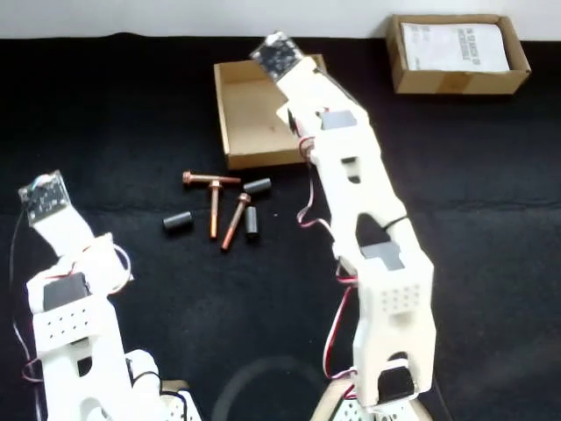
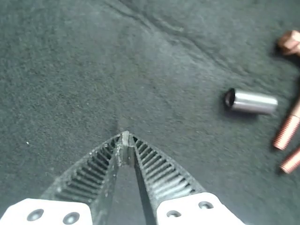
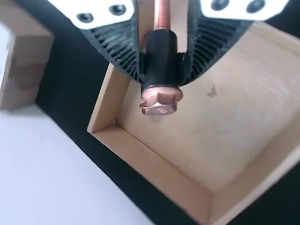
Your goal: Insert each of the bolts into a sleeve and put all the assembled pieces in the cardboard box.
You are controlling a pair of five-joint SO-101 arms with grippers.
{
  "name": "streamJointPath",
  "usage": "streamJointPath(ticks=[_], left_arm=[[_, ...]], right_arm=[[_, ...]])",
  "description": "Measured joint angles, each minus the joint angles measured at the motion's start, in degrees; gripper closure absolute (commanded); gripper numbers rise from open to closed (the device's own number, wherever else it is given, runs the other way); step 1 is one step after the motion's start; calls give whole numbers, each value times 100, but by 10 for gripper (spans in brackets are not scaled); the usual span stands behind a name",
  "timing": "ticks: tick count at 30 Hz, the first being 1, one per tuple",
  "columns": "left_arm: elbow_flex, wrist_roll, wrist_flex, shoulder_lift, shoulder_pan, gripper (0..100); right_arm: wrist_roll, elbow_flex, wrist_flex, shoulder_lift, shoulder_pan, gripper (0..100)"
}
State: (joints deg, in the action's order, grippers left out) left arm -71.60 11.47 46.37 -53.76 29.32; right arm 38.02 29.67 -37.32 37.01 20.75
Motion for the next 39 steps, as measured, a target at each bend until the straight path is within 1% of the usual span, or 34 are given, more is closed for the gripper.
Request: streamJointPath(ticks=[6,9,11,13,16,21,24,27,29,32,37,39], left_arm=[[-721,9,-1046,9,44,977],[-967,9,-1556,0,44,976],[-1046,9,-1785,0,44,976],[-1046,9,-1873,0,44,974],[-1046,9,-1899,0,44,974],[-1046,9,-1908,0,44,973],[-1046,9,-1916,18,53,973],[-1046,9,-1925,44,53,973],[-1046,9,-1925,44,53,973],[-1046,9,-1925,44,53,973],[-1046,9,-1925,44,53,973],[-1046,9,-1925,44,53,973]], right_arm=[[1521,589,-484,633,53,991],[1855,668,-818,765,97,985],[1881,686,-1108,800,158,947],[1829,747,-1433,791,211,873],[1530,809,-1793,791,299,788],[1407,853,-1969,774,369,783],[1257,1125,-2418,774,396,783],[598,1468,-3103,712,527,783],[-79,1758,-3657,563,677,783],[-1354,2251,-4563,237,958,783],[-3692,2936,-5916,-149,1257,783],[-4448,2971,-6189,-264,1363,786]])
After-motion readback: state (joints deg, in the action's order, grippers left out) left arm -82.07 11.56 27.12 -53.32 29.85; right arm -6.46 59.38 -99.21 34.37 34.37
